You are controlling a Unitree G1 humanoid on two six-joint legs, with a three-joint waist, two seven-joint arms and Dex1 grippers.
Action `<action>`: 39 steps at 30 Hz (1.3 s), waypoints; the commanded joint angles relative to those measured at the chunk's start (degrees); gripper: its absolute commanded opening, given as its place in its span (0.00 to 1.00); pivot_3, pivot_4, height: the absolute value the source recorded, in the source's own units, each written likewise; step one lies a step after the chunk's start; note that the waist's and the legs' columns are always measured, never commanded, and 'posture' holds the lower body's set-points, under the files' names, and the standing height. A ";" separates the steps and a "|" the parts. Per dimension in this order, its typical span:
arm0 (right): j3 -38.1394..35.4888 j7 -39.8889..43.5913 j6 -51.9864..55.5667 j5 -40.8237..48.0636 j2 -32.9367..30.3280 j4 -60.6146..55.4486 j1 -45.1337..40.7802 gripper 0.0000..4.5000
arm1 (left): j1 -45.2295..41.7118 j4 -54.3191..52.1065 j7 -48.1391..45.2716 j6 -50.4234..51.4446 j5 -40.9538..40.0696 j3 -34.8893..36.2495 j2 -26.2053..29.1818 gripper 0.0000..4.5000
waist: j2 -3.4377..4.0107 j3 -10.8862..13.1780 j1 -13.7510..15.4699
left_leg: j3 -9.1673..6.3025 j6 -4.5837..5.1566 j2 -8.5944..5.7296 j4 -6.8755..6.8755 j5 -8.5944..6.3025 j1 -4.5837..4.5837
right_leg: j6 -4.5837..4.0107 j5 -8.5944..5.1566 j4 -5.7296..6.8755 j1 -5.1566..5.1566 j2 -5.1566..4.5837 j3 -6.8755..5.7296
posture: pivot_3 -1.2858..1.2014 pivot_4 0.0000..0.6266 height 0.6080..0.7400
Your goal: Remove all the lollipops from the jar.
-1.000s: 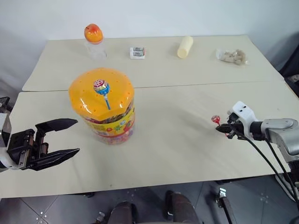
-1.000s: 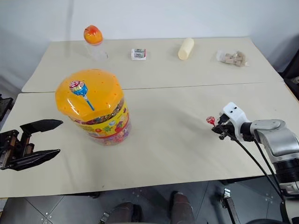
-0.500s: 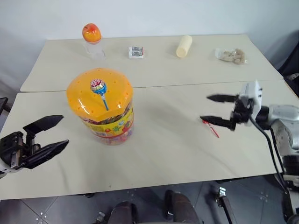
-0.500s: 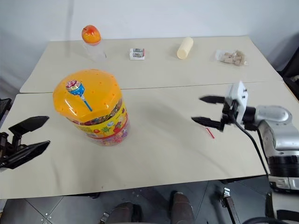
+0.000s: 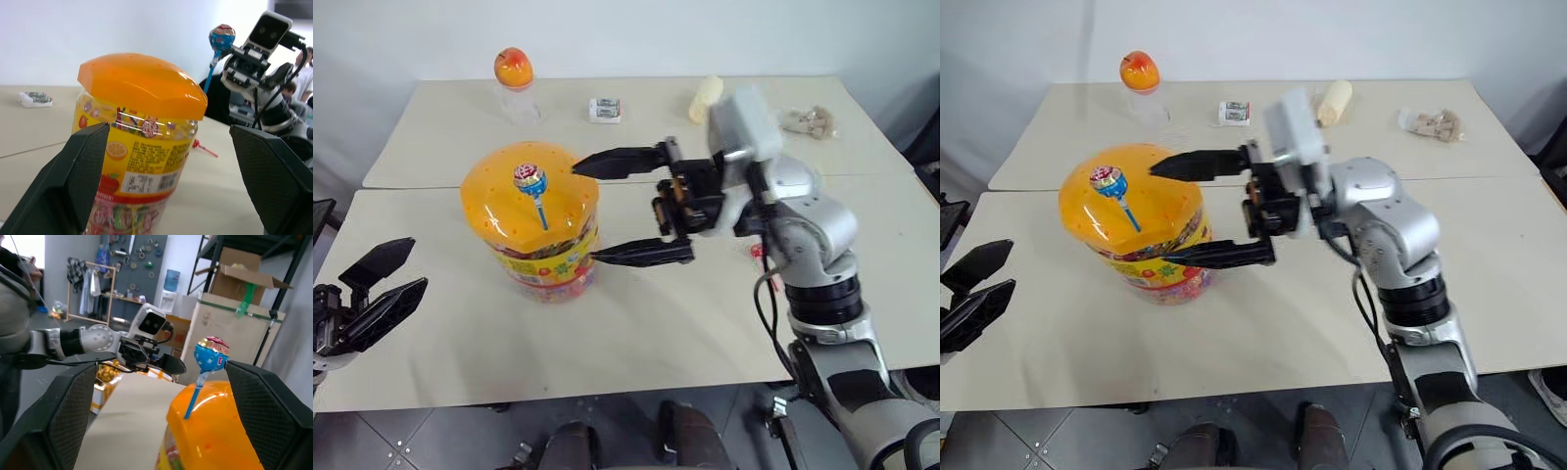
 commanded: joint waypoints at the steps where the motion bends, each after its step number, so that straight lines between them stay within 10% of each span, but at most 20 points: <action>1: 1.78 -3.12 -1.20 -3.56 3.58 1.91 -3.80 0.96 | -1.26 -2.81 1.02 -0.52 -2.65 0.05 -0.54 0.92 | -0.01 -0.01 -0.21 | 0.00 0.00 0.00 -0.01 0.00 -0.01 | 0.00 0.00 0.03 -0.03 0.01 -0.01 | 0.52 0.24 1.00; 8: 5.53 -3.53 0.72 -7.37 6.97 4.30 -6.74 0.96 | -1.39 -2.52 0.68 -1.80 -0.89 -1.88 -1.79 0.92 | -0.03 -0.02 -0.68 | 0.03 0.00 0.00 0.00 0.00 0.01 | 0.00 0.00 0.04 -0.02 0.03 -0.01 | 0.52 0.24 1.00; 22: 3.87 -2.65 0.28 -7.58 9.99 8.52 -6.81 0.01 | -3.77 -5.23 3.09 -1.96 -3.82 -2.47 -2.17 0.92 | -0.03 -0.02 -1.56 | 0.02 -0.01 0.00 -0.06 0.00 0.01 | 0.00 0.00 0.02 -0.03 0.04 0.00 | 0.52 0.24 1.00; 29: -7.85 -2.17 5.23 5.68 12.32 10.33 -8.89 0.01 | -2.93 -6.52 2.79 -0.55 -4.66 -2.68 -0.59 0.92 | -0.03 -0.02 -1.50 | 0.00 -0.01 0.00 -0.06 0.00 0.00 | 0.00 0.00 0.02 -0.03 0.05 0.00 | 0.52 0.24 1.00; 34: -17.44 -6.62 17.60 15.42 3.27 9.70 -11.40 0.01 | -3.42 -9.14 4.50 2.10 -8.55 -1.86 1.68 0.92 | -0.05 -0.03 -1.21 | -0.13 -0.01 0.00 -0.02 0.00 -0.03 | 0.00 0.00 -0.01 0.04 0.05 -0.03 | 0.52 0.24 1.00; 39: -16.21 -5.39 25.54 4.51 -25.58 9.74 -0.13 0.01 | -0.26 -11.15 0.35 2.65 -3.84 -3.02 6.56 0.92 | -0.12 -0.07 0.55 | -0.23 0.02 -0.01 -0.11 -0.05 -0.08 | 0.00 0.00 -0.16 0.07 0.04 -0.07 | 0.52 0.24 1.00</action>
